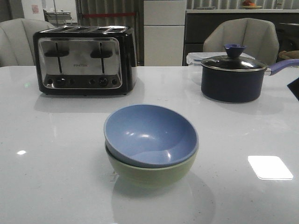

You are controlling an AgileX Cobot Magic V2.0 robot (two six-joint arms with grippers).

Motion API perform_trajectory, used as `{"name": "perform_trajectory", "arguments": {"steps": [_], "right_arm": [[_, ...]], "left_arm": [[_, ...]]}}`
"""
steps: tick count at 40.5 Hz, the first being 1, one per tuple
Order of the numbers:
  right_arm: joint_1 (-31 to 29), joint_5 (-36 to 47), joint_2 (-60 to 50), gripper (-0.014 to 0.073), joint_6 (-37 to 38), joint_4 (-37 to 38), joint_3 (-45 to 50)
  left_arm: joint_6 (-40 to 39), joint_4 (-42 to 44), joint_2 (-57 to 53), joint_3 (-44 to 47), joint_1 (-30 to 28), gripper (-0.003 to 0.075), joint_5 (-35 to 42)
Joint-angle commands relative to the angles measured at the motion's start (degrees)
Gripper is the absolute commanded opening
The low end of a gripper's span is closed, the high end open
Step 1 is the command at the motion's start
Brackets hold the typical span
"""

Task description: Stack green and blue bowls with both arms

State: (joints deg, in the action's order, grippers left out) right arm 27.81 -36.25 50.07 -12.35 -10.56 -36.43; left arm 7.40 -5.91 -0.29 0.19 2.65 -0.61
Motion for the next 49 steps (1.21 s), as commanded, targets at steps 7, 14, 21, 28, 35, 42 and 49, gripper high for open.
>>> {"name": "perform_trajectory", "arguments": {"steps": [7, 14, 21, 28, 35, 42, 49], "right_arm": [[0.0, 3.5, -0.6, 0.0055, -0.4, 0.1, -1.6], [0.0, 3.5, -0.6, 0.0055, -0.4, 0.1, -1.6], [-1.0, 4.8, -2.4, 0.0055, -0.4, 0.7, -0.3], [-9.1, 15.4, -11.2, 0.0055, -0.4, 0.9, 8.0], [-20.4, 27.3, -27.5, 0.0055, -0.4, 0.9, 20.7], [-26.7, 31.4, -42.7, 0.0055, -0.4, 0.9, 30.2], [-27.6, 32.9, -50.3, 0.0055, -0.4, 0.8, 35.9]], "left_arm": [[-0.4, -0.5, -1.1, 0.2, -0.1, 0.0093, 5.2], [-0.4, -0.5, -1.1, 0.2, -0.1, 0.0093, 5.2], [-0.4, -0.5, -1.1, 0.2, -0.1, 0.0093, 5.2], [-0.4, -0.5, -1.1, 0.2, -0.1, 0.0093, 5.2], [-0.4, -0.5, -1.1, 0.2, -0.1, 0.0093, 5.2], [-0.4, -0.5, -1.1, 0.2, -0.1, 0.0093, 5.2], [-0.4, -0.5, -1.1, 0.2, -0.1, 0.0093, 5.2]]}}
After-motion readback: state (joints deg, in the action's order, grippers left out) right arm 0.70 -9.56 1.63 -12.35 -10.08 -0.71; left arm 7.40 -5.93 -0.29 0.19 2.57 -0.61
